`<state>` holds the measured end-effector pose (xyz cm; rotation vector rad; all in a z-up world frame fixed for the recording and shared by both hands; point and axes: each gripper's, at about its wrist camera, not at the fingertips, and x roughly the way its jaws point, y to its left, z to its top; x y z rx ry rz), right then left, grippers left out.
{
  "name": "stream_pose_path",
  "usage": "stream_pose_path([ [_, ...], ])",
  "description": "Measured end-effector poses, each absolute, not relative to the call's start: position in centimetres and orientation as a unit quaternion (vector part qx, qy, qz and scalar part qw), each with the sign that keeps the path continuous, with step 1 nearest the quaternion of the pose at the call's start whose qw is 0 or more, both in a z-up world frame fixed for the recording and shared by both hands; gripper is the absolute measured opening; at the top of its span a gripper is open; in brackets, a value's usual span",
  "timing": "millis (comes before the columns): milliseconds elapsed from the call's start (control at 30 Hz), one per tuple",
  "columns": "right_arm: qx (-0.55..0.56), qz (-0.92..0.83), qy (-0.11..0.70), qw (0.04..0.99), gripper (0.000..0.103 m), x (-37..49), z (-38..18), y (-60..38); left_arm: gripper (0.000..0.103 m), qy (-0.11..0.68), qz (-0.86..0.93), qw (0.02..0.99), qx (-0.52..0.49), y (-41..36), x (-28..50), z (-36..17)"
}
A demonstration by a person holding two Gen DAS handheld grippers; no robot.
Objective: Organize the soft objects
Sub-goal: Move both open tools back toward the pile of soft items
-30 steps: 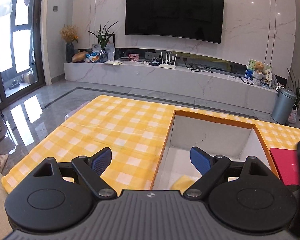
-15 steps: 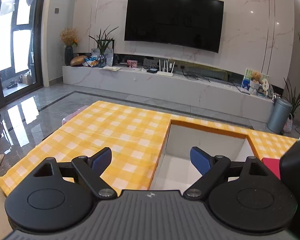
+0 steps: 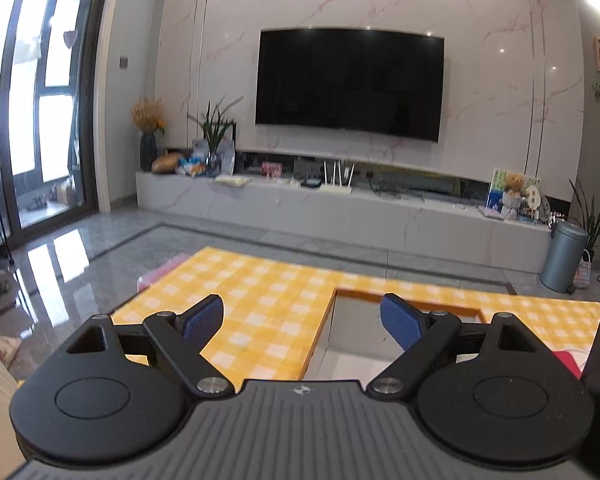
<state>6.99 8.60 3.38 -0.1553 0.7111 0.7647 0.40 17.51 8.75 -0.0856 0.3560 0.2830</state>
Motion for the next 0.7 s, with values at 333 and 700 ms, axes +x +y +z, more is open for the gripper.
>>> stream_pose_path([
  [333, -0.053, 0.345, 0.306, 0.886, 0.1, 5.5, 5.9, 1.9, 0.103, 0.164, 0.096, 0.98, -0.052, 13.7, -0.6, 10.8],
  [700, -0.047, 0.199, 0.266, 0.942, 0.1, 3.1, 8.3, -9.5, 0.103, 0.173, 0.031, 0.984, -0.003, 6.6, 0.5, 9.9],
])
